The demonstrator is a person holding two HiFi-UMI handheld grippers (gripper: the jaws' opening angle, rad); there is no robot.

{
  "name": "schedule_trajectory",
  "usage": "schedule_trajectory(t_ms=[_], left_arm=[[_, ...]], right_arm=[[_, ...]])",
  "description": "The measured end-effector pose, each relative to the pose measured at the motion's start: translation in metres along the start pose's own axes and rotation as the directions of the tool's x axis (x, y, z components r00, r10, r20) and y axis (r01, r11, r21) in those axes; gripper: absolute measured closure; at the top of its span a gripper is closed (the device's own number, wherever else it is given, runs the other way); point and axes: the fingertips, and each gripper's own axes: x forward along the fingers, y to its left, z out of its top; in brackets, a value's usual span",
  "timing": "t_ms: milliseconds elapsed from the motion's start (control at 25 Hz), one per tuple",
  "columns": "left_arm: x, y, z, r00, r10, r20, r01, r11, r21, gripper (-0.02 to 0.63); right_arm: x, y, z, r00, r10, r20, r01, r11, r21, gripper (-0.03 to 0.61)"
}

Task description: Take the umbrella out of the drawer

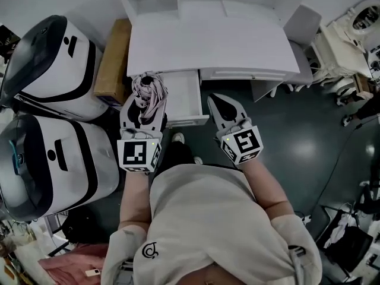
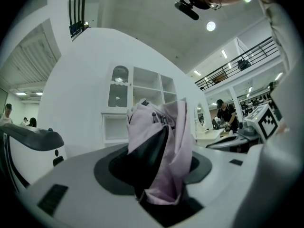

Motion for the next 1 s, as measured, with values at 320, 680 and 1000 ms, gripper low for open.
schedule_trajectory(t_ms=[320,680,1000], left_arm=[[-0.014,-0.007,-0.002,1.000,-0.004,-0.004,0.004,1.000,-0.006,0.379],[-0.022,-0.008,-0.012,1.000,0.013,-0.025,-0.013,1.000,-0.019,0.379],[-0.017,-0.009,-0.016,0.999,0.000,-0.033,-0.001,1.000,-0.020,0.379]], right_arm=[[-0.012,0.011,-0.001,1.000,0.005,-0.005,-0.005,1.000,-0.030,0.575],[-0.015,0.009,-0.007,1.000,-0.013,-0.002,0.013,1.000,-0.004,0.574],[-0.012,0.009,-0.006,1.000,-0.017,0.001,0.017,1.000,-0.004,0.574]])
